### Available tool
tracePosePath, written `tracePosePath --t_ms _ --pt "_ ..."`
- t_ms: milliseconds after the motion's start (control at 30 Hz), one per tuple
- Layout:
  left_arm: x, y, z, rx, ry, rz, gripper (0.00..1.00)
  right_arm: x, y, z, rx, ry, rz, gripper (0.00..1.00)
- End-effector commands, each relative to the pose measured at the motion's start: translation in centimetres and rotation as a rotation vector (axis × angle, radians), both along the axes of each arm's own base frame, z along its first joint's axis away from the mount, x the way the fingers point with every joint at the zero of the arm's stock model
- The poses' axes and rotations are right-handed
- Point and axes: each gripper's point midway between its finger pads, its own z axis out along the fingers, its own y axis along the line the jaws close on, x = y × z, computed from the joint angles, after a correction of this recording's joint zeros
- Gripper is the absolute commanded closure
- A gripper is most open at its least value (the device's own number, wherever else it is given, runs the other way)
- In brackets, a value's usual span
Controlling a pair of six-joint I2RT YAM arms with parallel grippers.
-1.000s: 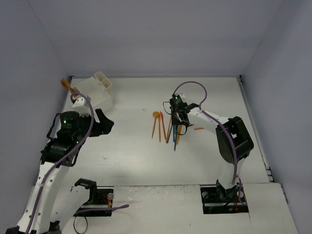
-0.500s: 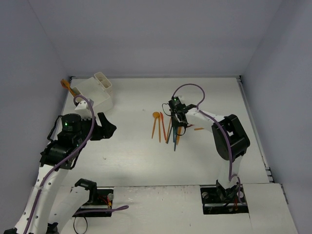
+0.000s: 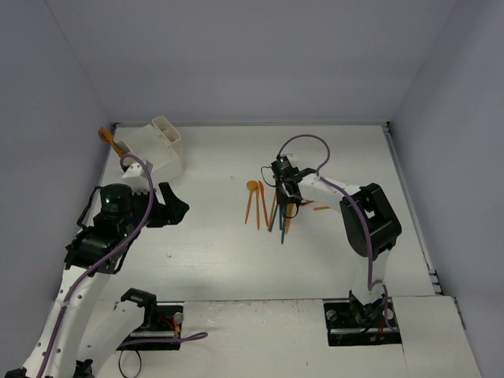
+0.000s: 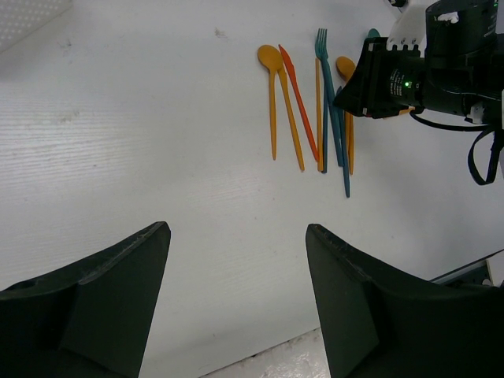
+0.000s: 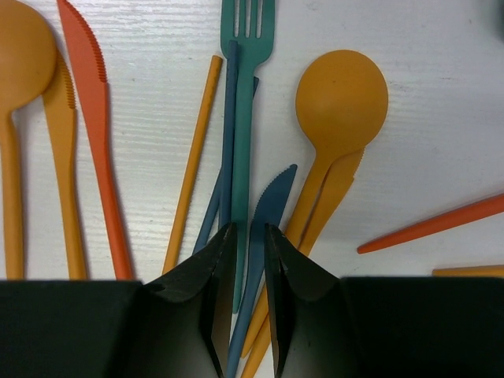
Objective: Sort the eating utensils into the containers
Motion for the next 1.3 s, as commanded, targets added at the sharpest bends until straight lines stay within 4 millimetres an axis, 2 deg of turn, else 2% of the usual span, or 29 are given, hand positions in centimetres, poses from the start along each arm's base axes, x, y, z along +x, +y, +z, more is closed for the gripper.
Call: tracePosePath --t_ms 0,500,667,733,833,1000,1067,1133,1167,1267 --pt "0.2 -0.5 0.7 -0.023 -0.022 -0.011 0.33 1.7 -0.3 0.6 -0.017 -0.046 -0.026 0.82" --pt "0.4 -0.5 0.5 -0.021 -0.013 -0.012 0.33 2.3 0.3 -0.2 -0.012 -0.037 -0.017 0.82" --pt "0.4 -0.6 0.8 -0.025 -0.019 -0.014 0.33 2.7 0.2 0.1 -0.023 -0.049 -0.012 0.92" --pt "0.4 -0.6 1.0 -0.027 -0.022 -0.015 0.33 2.9 0.1 0.4 -0.033 -0.060 -0.010 0.99" --pt "0.5 -0.7 1.1 -0.029 -0.021 -0.015 0.33 3.1 -0.1 1.3 -0.036 -0.082 -0.013 1.00" --pt "0.6 -1.1 2.2 -0.055 -0.028 -0.025 0.33 3.4 -0.7 5.5 -0.027 -0.177 -0.028 1.00" --pt "0.7 -1.5 3.5 -0.082 -0.044 -0.033 0.33 3.2 -0.8 7.7 -0.003 -0.221 -0.024 1.00" --pt "0.8 -1.8 4.1 -0.098 -0.044 -0.042 0.33 3.0 -0.6 8.8 0.012 -0.240 -0.011 1.00" --pt "0.9 -2.1 4.8 -0.115 -0.053 -0.050 0.33 2.7 -0.4 9.6 0.019 -0.255 0.003 1.00" --pt "1.2 -3.6 7.8 -0.198 -0.089 -0.096 0.33 1.4 0.4 13.7 0.053 -0.342 0.057 1.00"
